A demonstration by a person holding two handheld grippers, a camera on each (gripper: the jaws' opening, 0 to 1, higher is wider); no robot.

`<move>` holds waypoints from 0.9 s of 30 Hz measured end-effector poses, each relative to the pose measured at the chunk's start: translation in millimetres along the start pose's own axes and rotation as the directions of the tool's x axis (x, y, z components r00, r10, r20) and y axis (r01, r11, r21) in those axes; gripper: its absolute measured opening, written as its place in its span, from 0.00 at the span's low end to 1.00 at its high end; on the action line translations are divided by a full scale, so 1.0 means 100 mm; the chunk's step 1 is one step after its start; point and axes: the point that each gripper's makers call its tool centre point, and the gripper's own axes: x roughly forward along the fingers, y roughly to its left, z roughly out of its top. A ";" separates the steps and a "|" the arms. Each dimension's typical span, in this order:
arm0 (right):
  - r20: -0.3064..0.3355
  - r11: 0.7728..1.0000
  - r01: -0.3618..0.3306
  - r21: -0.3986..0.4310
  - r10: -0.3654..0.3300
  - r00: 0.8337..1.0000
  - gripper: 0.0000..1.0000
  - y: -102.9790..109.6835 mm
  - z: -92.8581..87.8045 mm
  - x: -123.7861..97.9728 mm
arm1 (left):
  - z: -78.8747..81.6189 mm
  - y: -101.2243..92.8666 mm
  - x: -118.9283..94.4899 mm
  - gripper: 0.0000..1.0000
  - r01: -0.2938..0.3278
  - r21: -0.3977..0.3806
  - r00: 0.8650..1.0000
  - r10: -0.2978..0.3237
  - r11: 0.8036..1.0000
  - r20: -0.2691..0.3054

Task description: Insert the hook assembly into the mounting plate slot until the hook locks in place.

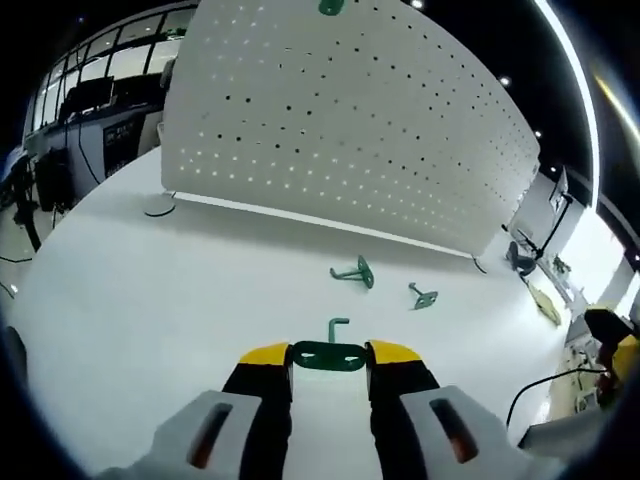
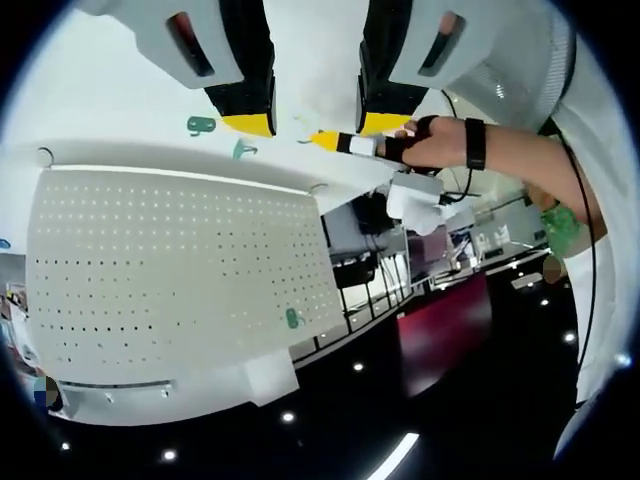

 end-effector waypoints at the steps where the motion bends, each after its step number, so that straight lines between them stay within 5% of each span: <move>1: 0.000 1.000 -0.003 -0.002 0.003 1.000 0.32 0.01 0.00 0.00 | 0.02 -0.02 -0.03 0.29 0.005 -0.001 1.000 -0.005 1.000 0.005; 27: 0.025 0.994 -0.101 -0.045 0.102 0.994 0.32 0.19 0.07 -0.02 | 0.22 -0.34 -0.65 0.29 0.166 -0.161 0.985 -0.155 0.973 0.079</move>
